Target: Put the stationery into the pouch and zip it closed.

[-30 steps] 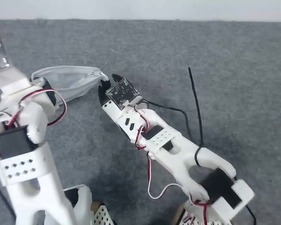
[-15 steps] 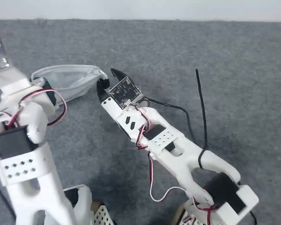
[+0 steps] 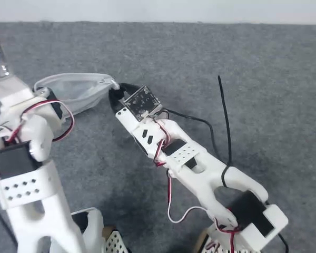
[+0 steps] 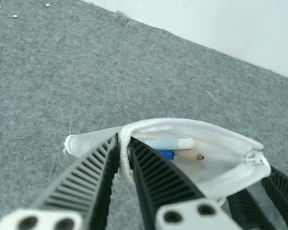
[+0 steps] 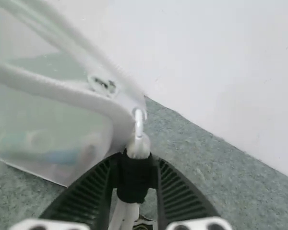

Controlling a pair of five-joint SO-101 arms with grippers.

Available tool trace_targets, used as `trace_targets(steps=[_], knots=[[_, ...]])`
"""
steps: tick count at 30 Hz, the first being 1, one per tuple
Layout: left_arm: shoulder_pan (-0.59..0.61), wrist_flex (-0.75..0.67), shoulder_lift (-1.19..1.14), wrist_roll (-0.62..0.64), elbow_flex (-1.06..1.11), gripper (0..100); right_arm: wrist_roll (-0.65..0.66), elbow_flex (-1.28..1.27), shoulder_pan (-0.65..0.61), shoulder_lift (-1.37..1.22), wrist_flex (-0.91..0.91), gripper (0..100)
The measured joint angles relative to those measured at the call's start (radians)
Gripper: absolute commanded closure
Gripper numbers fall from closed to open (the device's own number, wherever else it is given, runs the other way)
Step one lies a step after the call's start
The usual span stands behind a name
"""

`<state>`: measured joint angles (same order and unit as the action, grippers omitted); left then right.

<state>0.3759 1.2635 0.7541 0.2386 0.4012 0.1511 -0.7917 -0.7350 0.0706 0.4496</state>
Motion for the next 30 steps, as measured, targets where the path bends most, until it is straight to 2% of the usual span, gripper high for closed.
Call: trace_targets(steps=[7, 16, 18, 23, 30], knots=[[0.0, 0.0, 0.0, 0.0, 0.0, 99, 0.0, -0.043, 0.006, 0.078, -0.038, 99.3], [0.0, 0.0, 0.0, 0.0, 0.0, 99, 0.0, -0.051, 0.006, 0.33, -0.434, 99.3], [0.0, 0.0, 0.0, 0.0, 0.0, 96, 0.0, -0.051, 0.005, 0.368, -0.503, 99.3], [-0.002, 0.008, 0.0, 0.002, 0.015, 83, 0.003, -0.051, -0.011, 0.437, -0.637, 99.3], [-0.005, 0.012, -0.014, 0.002, 0.038, 81, 0.103, -0.133, -0.109, 0.548, -0.807, 99.3]])
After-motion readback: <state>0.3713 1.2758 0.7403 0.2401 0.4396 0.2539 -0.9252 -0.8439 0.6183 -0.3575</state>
